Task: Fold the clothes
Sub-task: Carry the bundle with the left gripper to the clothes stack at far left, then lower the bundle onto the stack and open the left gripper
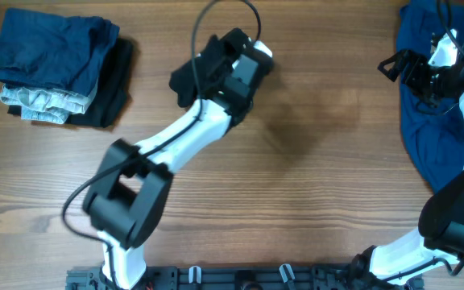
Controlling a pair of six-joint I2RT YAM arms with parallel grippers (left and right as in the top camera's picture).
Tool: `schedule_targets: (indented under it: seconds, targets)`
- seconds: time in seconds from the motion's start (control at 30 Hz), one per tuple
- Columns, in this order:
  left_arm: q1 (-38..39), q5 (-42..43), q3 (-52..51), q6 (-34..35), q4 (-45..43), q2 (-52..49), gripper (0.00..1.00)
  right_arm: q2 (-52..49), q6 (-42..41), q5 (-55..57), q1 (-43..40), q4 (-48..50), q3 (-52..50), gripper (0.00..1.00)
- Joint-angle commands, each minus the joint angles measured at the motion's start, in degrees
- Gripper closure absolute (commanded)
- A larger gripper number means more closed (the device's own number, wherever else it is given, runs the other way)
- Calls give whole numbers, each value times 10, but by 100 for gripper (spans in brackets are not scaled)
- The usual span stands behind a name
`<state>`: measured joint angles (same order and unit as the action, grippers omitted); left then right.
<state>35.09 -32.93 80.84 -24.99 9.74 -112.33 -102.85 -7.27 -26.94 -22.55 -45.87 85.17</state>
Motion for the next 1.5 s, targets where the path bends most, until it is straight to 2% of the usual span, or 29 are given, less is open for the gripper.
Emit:
schedule_targets:
  seconds: [0.0,0.17,0.27,0.37,0.53,0.67,0.87,1.03,1.1,1.17,1.27,1.47]
  targets:
    - [-20,-17,5,-54,-15,53,96,-1,11,3,2,0,-4,0]
    - [-44,-17,5,-156,-19,84,96,-1,10,3,2,-1,-4,0]
    - [-62,-17,5,-305,-19,89,96,-1,6,-1,2,0,-4,0]
    - [-81,-17,5,-412,-39,90,96,-1,-3,-1,2,-1,-4,0]
    - [-128,-44,5,-548,-171,93,96,-1,-3,-1,2,-4,-4,0]
    - [-176,-38,5,-619,-247,103,96,-1,-3,-1,2,-11,-4,0]
    - [-286,37,5,-695,-280,108,96,-1,-6,-1,2,-22,-4,0]
    - [-396,163,5,-753,-308,108,96,-1,-22,-1,3,-40,-4,0]
    - [-426,196,5,-753,-308,108,96,-1,-22,-1,3,-43,-4,0]
    - [-476,298,5,-753,-294,104,96,-1,-36,-1,3,-45,-4,0]
    - [-505,362,5,-753,-297,91,96,-1,-38,-1,7,-47,-4,0]
    - [-526,388,5,-753,-357,49,96,-1,-40,-1,10,-46,-4,0]
